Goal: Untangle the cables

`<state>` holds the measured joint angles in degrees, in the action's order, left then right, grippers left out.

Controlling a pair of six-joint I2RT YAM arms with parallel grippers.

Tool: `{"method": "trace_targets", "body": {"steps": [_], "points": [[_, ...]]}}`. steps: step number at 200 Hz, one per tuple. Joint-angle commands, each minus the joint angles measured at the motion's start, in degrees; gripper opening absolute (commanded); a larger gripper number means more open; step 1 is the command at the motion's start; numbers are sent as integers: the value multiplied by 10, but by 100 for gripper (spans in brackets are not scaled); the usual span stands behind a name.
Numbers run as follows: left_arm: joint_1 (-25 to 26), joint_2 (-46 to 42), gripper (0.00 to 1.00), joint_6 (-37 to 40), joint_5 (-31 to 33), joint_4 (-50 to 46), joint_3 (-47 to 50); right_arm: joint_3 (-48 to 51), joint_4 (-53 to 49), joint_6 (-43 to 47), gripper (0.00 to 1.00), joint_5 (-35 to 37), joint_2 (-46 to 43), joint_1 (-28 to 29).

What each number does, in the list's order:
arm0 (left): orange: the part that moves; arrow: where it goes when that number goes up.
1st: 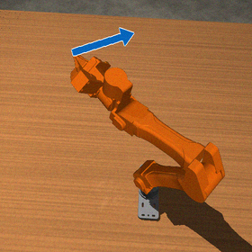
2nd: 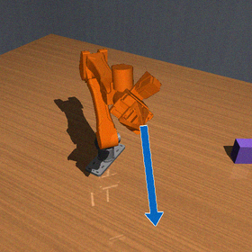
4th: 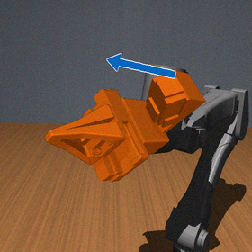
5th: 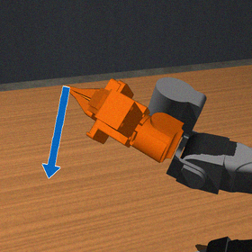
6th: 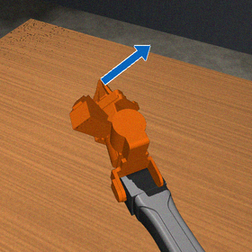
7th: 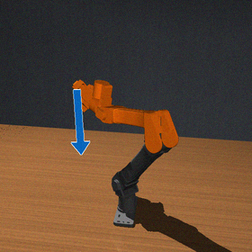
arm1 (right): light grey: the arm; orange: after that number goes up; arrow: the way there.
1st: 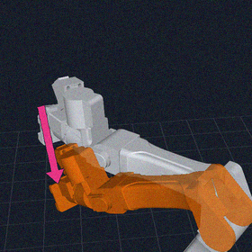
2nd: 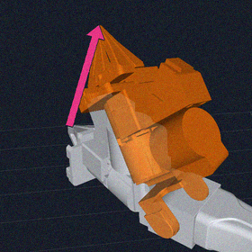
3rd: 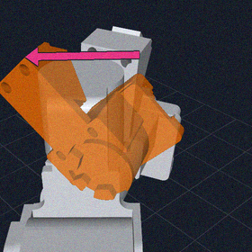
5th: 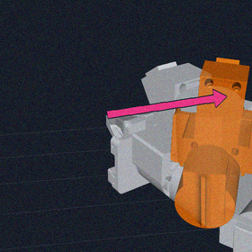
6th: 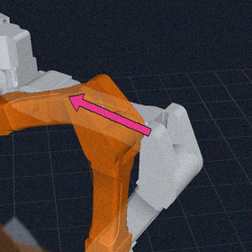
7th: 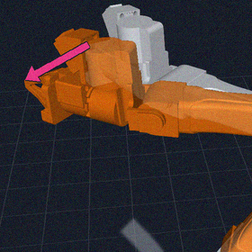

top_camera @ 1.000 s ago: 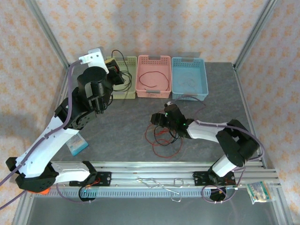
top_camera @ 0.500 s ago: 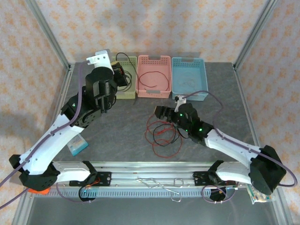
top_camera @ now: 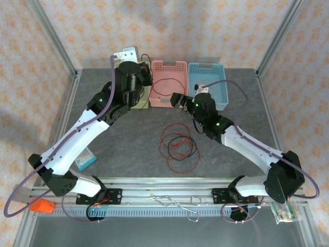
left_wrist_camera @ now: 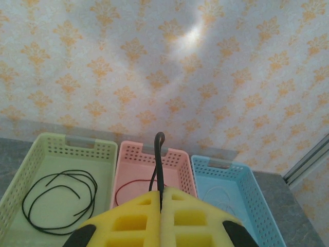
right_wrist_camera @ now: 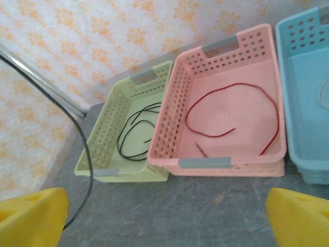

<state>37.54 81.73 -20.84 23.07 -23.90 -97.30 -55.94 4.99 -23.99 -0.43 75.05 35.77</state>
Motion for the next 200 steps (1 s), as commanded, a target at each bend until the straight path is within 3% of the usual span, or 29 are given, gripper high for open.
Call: {"method": "trace_targets", "body": {"steps": [1,116,200], "points": [[-13,21,0,15,-28,32,-45,-32,-16,12,99,-10,23,-19],[-77,191,0,21,-116,65,-219,-174,-49,28,97,-22,137,-59],[-123,319,0,-36,-204,114,-259,-248,-81,34,98,-28,190,-68]]}}
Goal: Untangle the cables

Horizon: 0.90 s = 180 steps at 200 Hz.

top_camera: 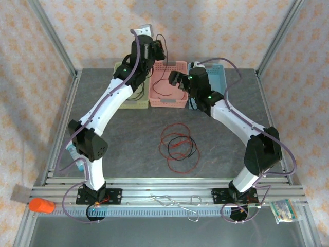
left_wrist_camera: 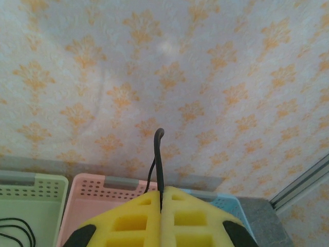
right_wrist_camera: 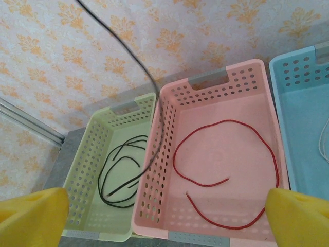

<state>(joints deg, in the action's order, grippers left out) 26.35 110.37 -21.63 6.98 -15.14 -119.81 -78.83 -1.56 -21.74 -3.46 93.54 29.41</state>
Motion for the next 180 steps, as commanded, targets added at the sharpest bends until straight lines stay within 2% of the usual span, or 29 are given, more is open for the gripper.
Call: {"method": "trace_targets", "body": {"steps": [1,88,180], "points": [[-11,35,0,-28,-44,26,-35,-19,-16,12,98,3,5,-4],[-20,162,0,-102,-161,37,-79,36,-13,-1,99,13,-17,-17],[-34,229,0,-77,-117,-8,-59,48,-22,-4,99,16,-20,-18]]}}
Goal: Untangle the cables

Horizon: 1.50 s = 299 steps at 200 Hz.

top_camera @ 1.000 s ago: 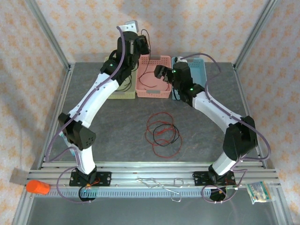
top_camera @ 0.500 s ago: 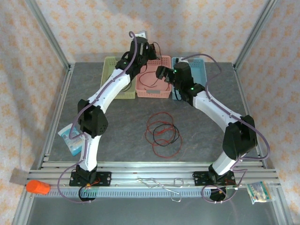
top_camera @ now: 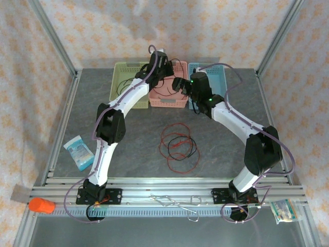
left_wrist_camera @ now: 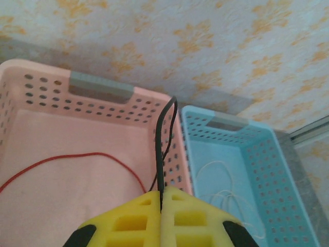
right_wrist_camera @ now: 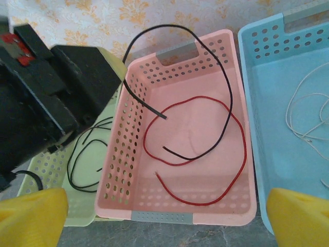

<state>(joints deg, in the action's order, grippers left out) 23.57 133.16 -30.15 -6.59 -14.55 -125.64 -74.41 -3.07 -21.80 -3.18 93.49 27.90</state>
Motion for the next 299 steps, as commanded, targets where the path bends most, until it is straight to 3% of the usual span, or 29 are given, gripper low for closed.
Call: {"method": "trace_targets", "body": {"steps": [1,51,128,168,215,299], "points": [[-6,0,0,8,19,-14,0,4,-7,-3,99,13,-20,-3],[-6,-29,0,21,-3,-9,-1,4,-9,-4,99,12,-26,-3],[-6,-162,0,58,-21,-11,-12,9,8,24,99,13,-82,-3],[-8,-210,0,84,18,-18,-15,0,24,44,100,-40,-86,0],[-29,-233,0,107,66,-39,-13,-28,12,61,100,-45,-68,21],[-90,-307,0,82,68,22,133,-70,-3,80,100,-52,-22,62]]}}
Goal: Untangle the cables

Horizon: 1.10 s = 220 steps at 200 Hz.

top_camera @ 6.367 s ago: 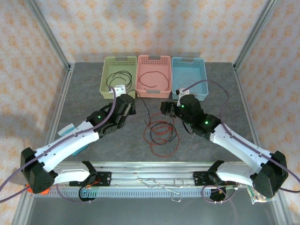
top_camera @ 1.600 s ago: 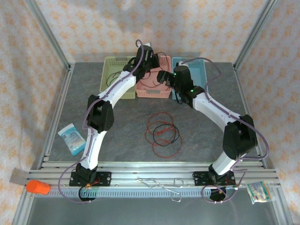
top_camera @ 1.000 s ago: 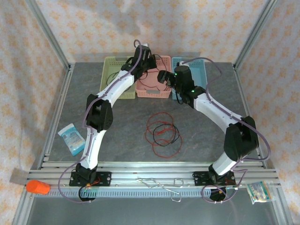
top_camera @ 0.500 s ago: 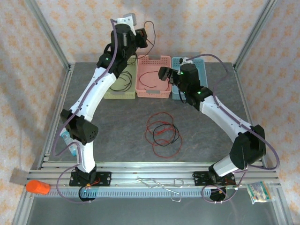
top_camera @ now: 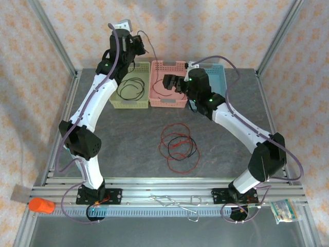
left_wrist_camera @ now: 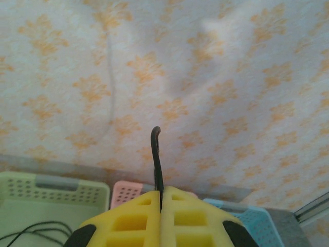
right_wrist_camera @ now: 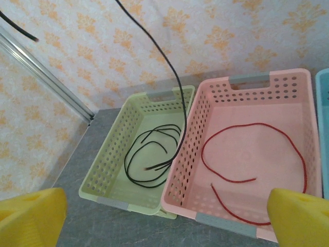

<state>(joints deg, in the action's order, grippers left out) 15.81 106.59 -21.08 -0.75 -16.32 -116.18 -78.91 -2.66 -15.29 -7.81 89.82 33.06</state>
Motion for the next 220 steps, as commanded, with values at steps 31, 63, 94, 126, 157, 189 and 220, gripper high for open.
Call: {"method": "trace_targets", "body": {"steps": [31,63,94,126,157,189,220], "points": [[-33,-60,0,-21,14,70,106,-27,-11,14,100,-5,22,15],[-55,-56,0,-37,-5,89,158,-24,-13,12,100,-5,26,15],[-67,-40,0,-49,-17,106,190,-19,-15,12,100,-4,26,15],[-80,-13,0,-56,-4,103,206,-15,-18,11,100,4,26,15],[-87,32,0,-42,36,60,196,-12,-23,11,99,6,26,15],[-89,94,0,-34,42,23,183,-15,-28,11,99,8,26,15],[-89,118,11,-40,39,9,193,-10,-29,11,99,10,24,15]]}}
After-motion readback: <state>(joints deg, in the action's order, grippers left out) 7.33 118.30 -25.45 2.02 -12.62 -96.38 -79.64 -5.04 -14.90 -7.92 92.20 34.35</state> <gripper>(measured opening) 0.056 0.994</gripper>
